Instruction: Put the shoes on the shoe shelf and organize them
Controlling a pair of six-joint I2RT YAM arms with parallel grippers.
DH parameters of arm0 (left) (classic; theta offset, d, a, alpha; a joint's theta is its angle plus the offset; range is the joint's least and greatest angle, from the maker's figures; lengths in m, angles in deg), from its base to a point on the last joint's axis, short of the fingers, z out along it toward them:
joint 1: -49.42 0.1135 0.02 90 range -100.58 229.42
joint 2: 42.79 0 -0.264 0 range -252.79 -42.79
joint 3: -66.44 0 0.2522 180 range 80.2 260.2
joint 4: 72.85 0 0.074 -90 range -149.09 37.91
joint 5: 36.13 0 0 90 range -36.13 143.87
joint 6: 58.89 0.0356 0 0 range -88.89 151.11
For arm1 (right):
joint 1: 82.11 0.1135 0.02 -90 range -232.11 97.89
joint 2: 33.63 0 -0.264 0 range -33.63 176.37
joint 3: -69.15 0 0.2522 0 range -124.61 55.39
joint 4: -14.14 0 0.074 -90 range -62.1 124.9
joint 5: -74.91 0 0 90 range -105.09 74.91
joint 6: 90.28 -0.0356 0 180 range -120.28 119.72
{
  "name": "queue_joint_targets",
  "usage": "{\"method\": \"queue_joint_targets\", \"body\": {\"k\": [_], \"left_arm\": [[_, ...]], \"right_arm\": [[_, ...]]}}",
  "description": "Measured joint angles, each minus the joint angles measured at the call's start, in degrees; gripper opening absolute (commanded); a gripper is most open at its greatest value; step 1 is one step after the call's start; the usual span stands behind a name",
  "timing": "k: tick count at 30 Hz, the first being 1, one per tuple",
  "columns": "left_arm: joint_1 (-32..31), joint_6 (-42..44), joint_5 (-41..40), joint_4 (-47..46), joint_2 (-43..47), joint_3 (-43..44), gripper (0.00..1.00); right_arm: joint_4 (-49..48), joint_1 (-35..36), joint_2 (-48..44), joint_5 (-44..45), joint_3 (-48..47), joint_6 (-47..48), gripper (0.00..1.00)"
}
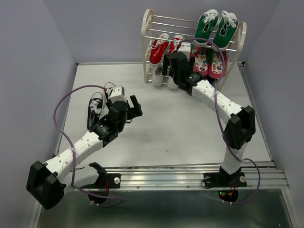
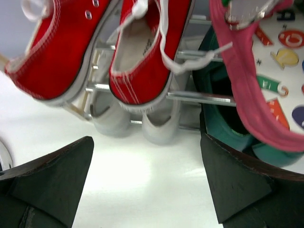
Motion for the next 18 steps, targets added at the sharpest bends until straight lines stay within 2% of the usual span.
{"method": "queue_joint_targets", "body": {"k": [7,12,18], "left_arm": [[1.81,-4.85,-2.67,6.27,-0.94,0.72,0.99],[5.92,-9.25,-4.26,12.52,-3.87,1.53,0.99],[11.87,-9.64,-3.69,10.75,-8.33,1.29,0.99]], "right_arm": [[-0.15,4.00,-11.54,-3.61,17.42,-1.55,1.00],[-1.75,6.45,-21.07,-8.68,30.08,-2.78,1.00],[-1.97,6.32,-25.07,-9.77,37.62,-2.25,1.00]]}}
